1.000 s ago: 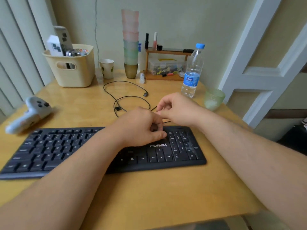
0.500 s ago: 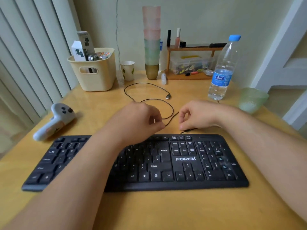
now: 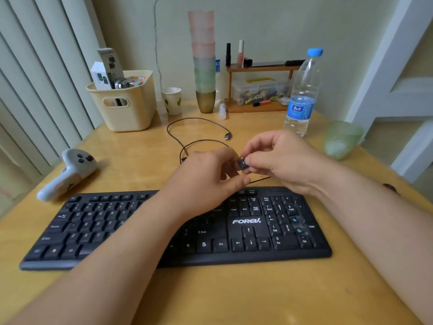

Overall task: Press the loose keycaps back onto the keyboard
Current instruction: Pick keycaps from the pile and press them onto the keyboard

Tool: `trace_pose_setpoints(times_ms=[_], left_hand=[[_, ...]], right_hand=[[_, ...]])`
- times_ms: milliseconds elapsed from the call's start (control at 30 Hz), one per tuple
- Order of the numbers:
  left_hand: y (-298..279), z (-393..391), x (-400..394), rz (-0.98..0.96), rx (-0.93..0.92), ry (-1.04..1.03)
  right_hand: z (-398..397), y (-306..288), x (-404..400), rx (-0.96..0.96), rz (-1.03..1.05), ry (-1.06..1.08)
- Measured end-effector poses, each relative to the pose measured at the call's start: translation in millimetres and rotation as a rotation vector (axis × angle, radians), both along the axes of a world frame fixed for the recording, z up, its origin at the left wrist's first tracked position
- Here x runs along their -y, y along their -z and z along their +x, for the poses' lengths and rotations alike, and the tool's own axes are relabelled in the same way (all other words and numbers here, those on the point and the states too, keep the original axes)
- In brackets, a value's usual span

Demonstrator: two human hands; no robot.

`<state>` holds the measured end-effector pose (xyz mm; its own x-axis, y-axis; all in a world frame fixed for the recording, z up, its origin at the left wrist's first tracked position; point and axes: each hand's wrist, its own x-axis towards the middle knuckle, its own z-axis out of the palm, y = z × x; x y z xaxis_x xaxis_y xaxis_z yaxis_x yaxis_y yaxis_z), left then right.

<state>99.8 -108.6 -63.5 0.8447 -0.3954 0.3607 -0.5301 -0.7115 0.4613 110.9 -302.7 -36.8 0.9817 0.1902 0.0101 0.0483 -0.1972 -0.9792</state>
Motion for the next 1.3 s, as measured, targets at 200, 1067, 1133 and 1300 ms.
trace_pose_setpoints(times_ms=[200, 1067, 1133, 1300], left_hand=[[3.2, -5.0, 7.2, -0.066, 0.025, -0.018], [-4.1, -11.6, 9.5, -0.189, -0.015, 0.036], [-4.9, -13.0, 10.2, -0.194, -0.016, 0.039], [-5.6, -13.6, 9.9, -0.209, 0.015, 0.023]], right_hand=[[-16.7, 19.2, 13.2, 0.021, 0.238, 0.072], [-23.1, 14.9, 24.7, -0.004, 0.257, -0.106], [-22.8, 15.3, 25.8, -0.014, 0.267, -0.117], [-21.2, 15.9, 27.4, -0.031, 0.285, -0.115]])
